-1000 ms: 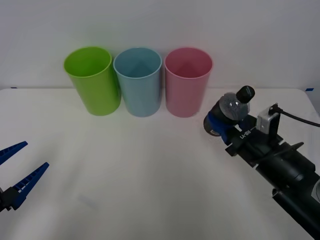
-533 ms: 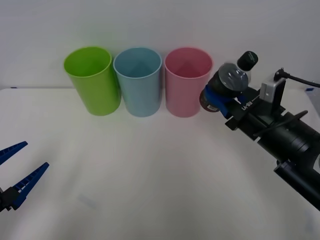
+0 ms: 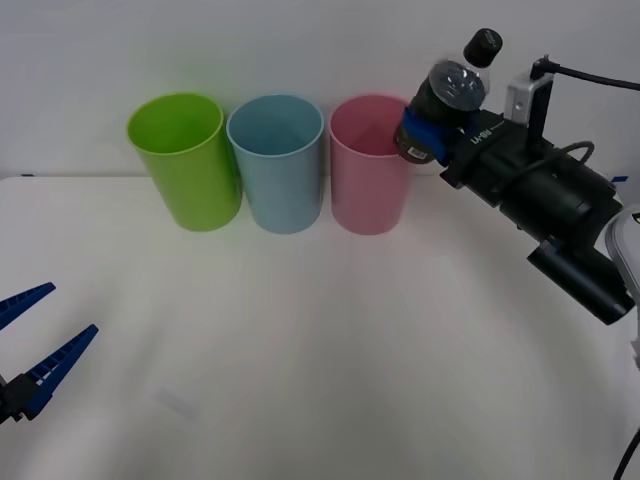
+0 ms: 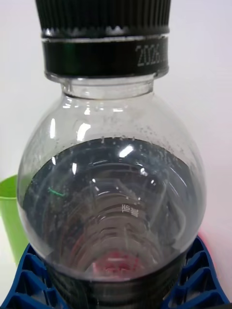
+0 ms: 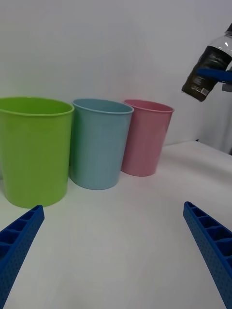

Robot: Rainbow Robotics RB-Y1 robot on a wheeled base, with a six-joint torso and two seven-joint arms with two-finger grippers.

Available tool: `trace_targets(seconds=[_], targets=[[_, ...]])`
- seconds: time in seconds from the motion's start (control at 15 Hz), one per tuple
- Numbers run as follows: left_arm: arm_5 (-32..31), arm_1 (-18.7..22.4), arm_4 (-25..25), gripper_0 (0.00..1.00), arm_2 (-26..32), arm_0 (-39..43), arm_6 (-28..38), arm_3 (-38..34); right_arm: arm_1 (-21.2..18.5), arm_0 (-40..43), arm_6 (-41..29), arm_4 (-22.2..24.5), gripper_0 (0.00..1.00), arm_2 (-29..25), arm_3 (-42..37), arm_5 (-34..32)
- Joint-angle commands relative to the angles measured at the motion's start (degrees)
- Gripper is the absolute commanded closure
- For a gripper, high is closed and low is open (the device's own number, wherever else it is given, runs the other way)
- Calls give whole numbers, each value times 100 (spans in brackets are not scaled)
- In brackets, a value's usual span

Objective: Grasp the object on the table and drop it into the matching bin: aluminum can to the light blue bin, PET bottle to the pink bin.

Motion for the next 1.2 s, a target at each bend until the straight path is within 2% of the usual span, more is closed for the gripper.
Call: trace_targets(seconds=[0.07,0.33,0.67,1.0,1.07,1.2], targets=[[0,0,0,0,0,0,0,0,107,-577,-65,226,100,0,738,-8],[0,0,0,0,0,0,0,0,292,-1351,-100,367,100,17,1775,-158],[0,0,0,0,0,0,0,0,775,-2256,-91,604,100,-36,2909,-184],[0,0,0,0,0,0,0,0,898,-2467,6,744,100,-115,3181,-158],[0,0,0,0,0,0,0,0,898,-2467,41,753,87,-115,3181,-158],[0,0,0,0,0,0,0,0,898,-2467,85,744,23,-123,3181,-158]])
